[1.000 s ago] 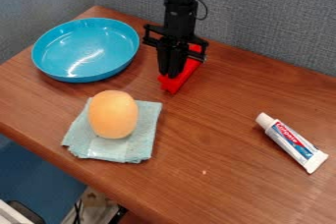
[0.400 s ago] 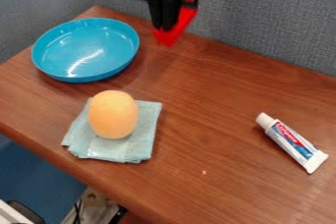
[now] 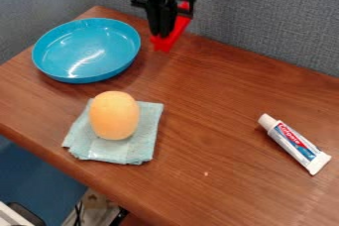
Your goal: Put the red object on the blue plate
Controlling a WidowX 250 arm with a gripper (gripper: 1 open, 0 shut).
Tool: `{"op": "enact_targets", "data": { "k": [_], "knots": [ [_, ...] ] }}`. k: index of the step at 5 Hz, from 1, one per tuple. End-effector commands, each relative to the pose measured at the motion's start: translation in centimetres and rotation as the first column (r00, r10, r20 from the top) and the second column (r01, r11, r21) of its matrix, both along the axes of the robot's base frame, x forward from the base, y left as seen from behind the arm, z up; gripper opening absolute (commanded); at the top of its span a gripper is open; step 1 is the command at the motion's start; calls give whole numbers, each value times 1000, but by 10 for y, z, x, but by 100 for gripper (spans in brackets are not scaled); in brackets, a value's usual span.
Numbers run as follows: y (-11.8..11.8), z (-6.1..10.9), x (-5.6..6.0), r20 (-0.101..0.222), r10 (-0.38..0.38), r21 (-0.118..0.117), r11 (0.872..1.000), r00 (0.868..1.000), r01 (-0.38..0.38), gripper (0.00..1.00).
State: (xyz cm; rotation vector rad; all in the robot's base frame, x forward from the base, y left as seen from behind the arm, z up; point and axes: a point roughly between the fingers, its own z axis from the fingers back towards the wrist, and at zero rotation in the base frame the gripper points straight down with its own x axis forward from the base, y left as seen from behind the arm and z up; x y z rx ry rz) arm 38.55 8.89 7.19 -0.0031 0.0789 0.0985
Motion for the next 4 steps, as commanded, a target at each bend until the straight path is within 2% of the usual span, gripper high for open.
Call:
{"op": "enact_targets", "data": {
  "k": [1,2,3,4],
  "knots": [
    [9,17,12,72,0,36,999,997,-3,0],
    [8,13,14,69,-2,35,999,998,0,100],
    [8,12,15,70,-4,33,999,998,2,0],
    [11,6,17,63,-1,35,999,998,-2,100]
  ]
}}
